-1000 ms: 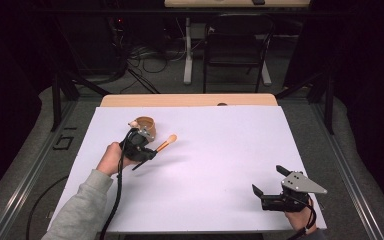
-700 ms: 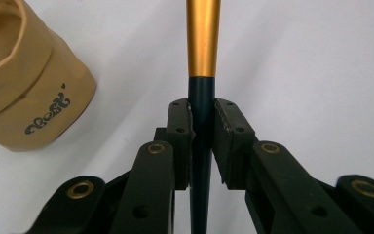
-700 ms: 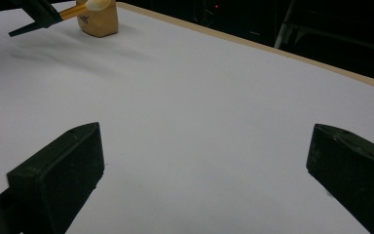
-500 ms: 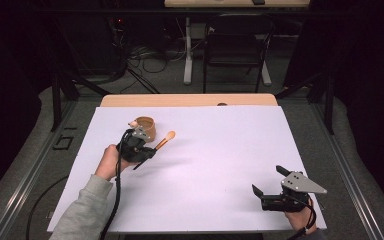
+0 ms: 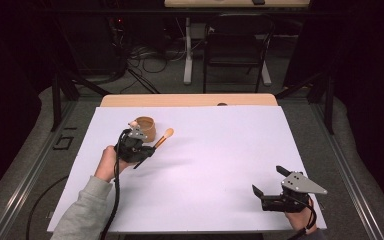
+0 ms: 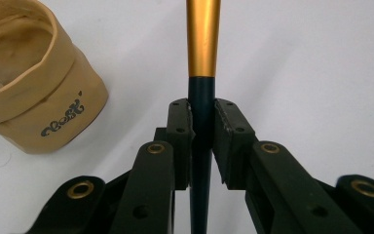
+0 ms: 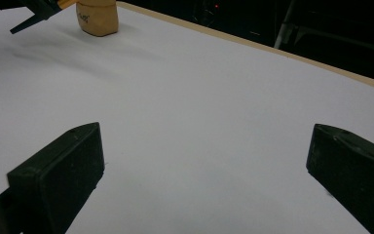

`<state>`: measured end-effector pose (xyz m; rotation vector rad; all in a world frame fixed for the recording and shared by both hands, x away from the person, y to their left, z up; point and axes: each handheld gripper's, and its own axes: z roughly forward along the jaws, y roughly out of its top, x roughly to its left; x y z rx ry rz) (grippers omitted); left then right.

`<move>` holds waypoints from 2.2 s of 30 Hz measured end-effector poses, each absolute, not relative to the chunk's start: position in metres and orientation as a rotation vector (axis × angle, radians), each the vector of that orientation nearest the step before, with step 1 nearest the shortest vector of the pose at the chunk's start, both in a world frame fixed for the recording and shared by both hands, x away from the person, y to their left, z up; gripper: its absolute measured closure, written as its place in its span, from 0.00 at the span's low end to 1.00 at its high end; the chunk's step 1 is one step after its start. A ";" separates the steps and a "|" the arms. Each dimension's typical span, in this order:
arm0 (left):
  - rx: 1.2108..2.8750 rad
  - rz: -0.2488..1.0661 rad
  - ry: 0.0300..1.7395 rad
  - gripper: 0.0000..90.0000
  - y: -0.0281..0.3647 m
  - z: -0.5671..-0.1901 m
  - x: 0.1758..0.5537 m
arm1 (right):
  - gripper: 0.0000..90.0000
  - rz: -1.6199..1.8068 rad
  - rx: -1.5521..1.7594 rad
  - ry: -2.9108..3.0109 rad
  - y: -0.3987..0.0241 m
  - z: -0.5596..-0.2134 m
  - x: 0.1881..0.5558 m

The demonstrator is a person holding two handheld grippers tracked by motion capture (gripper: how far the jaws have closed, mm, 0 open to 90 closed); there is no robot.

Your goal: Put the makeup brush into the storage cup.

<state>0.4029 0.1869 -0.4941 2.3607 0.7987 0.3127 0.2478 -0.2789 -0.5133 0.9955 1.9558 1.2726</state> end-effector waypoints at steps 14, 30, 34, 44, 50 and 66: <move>2.272 0.338 0.829 0.87 0.196 -0.492 0.402 | 0.00 1.270 0.994 1.958 -0.279 -0.513 0.248; 2.200 0.381 0.863 0.87 0.201 -0.492 0.401 | 0.00 1.275 0.986 1.955 -0.279 -0.513 0.247; 2.194 0.392 0.866 0.87 0.201 -0.492 0.400 | 0.00 1.280 0.986 1.957 -0.279 -0.513 0.247; 2.172 0.410 0.875 0.87 0.204 -0.492 0.401 | 0.00 1.283 0.990 1.974 -0.279 -0.513 0.247; 2.145 0.431 0.887 0.87 0.205 -0.492 0.401 | 0.00 1.278 0.991 1.977 -0.279 -0.514 0.248; 2.100 0.470 0.904 0.87 0.207 -0.491 0.401 | 0.00 1.275 0.995 1.977 -0.279 -0.514 0.248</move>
